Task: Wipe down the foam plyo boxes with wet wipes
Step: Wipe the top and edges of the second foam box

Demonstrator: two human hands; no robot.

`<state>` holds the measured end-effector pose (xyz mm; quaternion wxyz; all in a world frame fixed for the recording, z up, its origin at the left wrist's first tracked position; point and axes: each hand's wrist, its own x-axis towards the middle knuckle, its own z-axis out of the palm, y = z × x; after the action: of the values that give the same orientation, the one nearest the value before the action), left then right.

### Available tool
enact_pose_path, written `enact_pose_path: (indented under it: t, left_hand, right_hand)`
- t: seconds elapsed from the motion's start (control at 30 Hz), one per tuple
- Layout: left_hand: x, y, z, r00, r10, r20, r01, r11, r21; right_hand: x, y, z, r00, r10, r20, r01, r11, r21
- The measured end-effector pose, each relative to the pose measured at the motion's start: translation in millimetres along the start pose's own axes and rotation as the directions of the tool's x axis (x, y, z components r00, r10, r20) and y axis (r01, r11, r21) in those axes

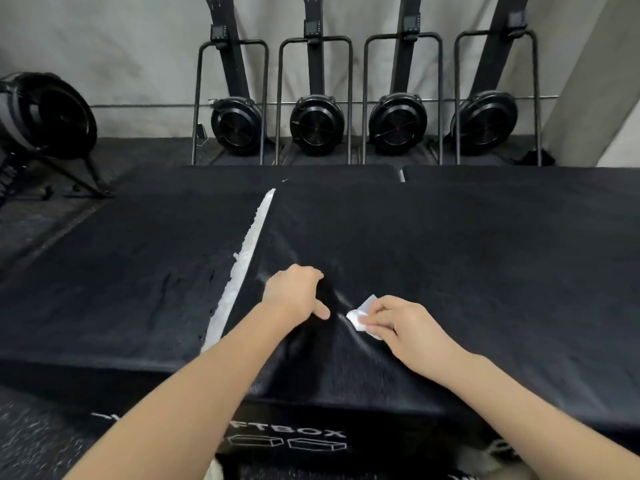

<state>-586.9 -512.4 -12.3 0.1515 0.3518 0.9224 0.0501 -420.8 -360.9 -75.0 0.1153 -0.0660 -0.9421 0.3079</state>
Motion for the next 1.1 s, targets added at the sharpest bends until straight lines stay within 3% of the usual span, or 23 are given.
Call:
enact_pose_path:
  t: [0.17, 0.37, 0.47, 0.53, 0.6, 0.7, 0.77, 0.9, 1.03, 1.1]
  left_hand:
    - [-30.0, -5.0, 30.4, 0.983, -0.042, -0.176, 0.021, 0.992, -0.121]
    - [-75.2, 8.9, 74.0, 0.941, 0.089, -0.325, -0.194, 0.932, -0.306]
    - [-103.8, 14.1, 79.0, 0.904, 0.078, -0.42, -0.296, 0.823, -0.485]
    - [-120.9, 15.9, 75.2, 0.893, 0.028, -0.45, -0.331, 0.719, -0.611]
    - [-131.0, 18.2, 70.5, 0.914, -0.005, -0.406, -0.326, 0.588, -0.74]
    - [-141.6, 20.5, 61.8, 0.953, 0.039, -0.3, -0.291, 0.398, -0.87]
    - [-149.0, 23.0, 55.9, 0.966, 0.087, -0.242, -0.257, 0.302, -0.918]
    - [-157.7, 22.8, 48.7, 0.972, 0.092, -0.216, -0.226, 0.125, -0.966]
    - [-162.2, 19.9, 48.2, 0.973, 0.002, -0.233, -0.233, -0.03, -0.972]
    - [-162.8, 17.5, 50.1, 0.971, -0.026, -0.236, -0.237, -0.036, -0.971]
  right_hand:
    - [-36.1, -28.7, 6.6, 0.999, -0.031, 0.024, 0.032, 0.998, -0.057]
    - [-88.8, -57.2, 16.9, 0.995, -0.061, -0.073, 0.058, 0.997, -0.046]
    - [-100.9, -76.4, 11.2, 0.985, 0.16, -0.067, -0.148, 0.975, 0.166]
    - [-102.9, -88.3, 3.7, 0.946, 0.323, 0.024, -0.309, 0.878, 0.366]
    - [-102.5, -98.8, -1.3, 0.91, 0.397, 0.121, -0.373, 0.653, 0.66]
    - [-99.1, -118.0, -8.0, 0.916, 0.345, 0.207, -0.312, 0.286, 0.906]
    - [-95.4, -127.0, -12.8, 0.926, 0.305, 0.222, -0.284, 0.174, 0.943]
    - [-92.3, -136.7, -9.1, 0.948, 0.299, 0.112, -0.186, 0.233, 0.954]
    - [-97.3, -138.2, -6.8, 0.91, 0.415, 0.012, -0.154, 0.311, 0.938]
    - [-100.1, -137.5, -9.1, 0.898, 0.44, -0.013, -0.144, 0.32, 0.936]
